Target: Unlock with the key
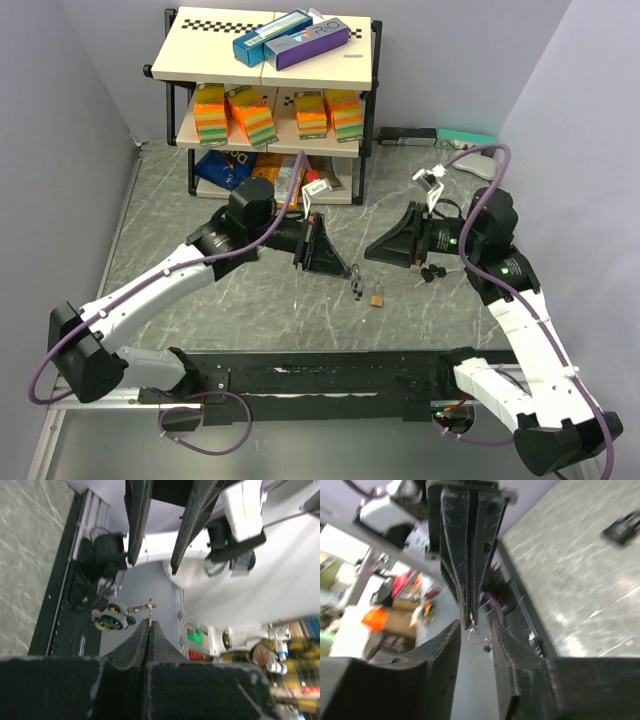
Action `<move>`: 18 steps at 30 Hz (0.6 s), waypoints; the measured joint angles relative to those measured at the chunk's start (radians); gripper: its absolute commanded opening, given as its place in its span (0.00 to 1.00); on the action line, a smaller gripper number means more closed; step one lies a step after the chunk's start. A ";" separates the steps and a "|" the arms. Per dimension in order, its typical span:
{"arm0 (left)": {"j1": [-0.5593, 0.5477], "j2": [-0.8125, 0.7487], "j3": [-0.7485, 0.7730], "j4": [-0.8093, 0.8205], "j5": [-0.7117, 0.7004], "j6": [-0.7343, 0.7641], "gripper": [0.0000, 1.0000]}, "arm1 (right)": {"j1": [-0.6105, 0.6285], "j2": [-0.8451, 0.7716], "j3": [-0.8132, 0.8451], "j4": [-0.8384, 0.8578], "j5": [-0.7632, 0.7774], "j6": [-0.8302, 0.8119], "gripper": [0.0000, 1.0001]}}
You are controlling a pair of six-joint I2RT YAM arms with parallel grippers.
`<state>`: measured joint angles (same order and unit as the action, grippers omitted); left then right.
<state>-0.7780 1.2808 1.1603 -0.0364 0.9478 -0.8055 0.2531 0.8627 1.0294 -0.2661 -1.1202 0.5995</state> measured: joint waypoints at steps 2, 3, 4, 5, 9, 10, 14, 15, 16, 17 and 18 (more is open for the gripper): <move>0.000 0.023 0.032 -0.070 0.043 0.043 0.01 | 0.018 0.017 0.002 -0.044 -0.035 -0.028 0.33; 0.000 0.033 0.043 -0.095 0.056 0.061 0.01 | 0.031 0.024 0.002 -0.063 -0.047 -0.038 0.32; 0.000 0.042 0.055 -0.117 0.067 0.074 0.01 | 0.042 0.028 0.002 -0.075 -0.053 -0.047 0.31; 0.000 0.053 0.067 -0.141 0.078 0.091 0.01 | 0.055 0.034 0.003 -0.098 -0.061 -0.061 0.30; 0.001 0.078 0.097 -0.220 0.108 0.139 0.01 | 0.103 0.051 0.005 -0.154 -0.078 -0.103 0.25; 0.000 0.078 0.097 -0.230 0.112 0.145 0.01 | 0.109 0.055 0.005 -0.164 -0.079 -0.109 0.24; 0.000 0.078 0.098 -0.257 0.126 0.164 0.01 | 0.124 0.063 0.005 -0.184 -0.082 -0.123 0.24; 0.000 0.078 0.098 -0.262 0.129 0.166 0.01 | 0.127 0.064 0.005 -0.186 -0.082 -0.125 0.24; 0.000 0.078 0.098 -0.266 0.130 0.167 0.01 | 0.131 0.065 0.005 -0.188 -0.082 -0.126 0.25; 0.000 0.078 0.098 -0.269 0.132 0.167 0.01 | 0.132 0.067 0.005 -0.189 -0.082 -0.127 0.26; 0.001 0.078 0.098 -0.270 0.134 0.168 0.01 | 0.135 0.068 0.005 -0.190 -0.082 -0.127 0.26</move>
<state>-0.7773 1.3586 1.2583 -0.3069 1.0817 -0.6376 0.3878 0.9302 1.0348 -0.4561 -1.2022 0.4728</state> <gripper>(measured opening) 0.023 0.248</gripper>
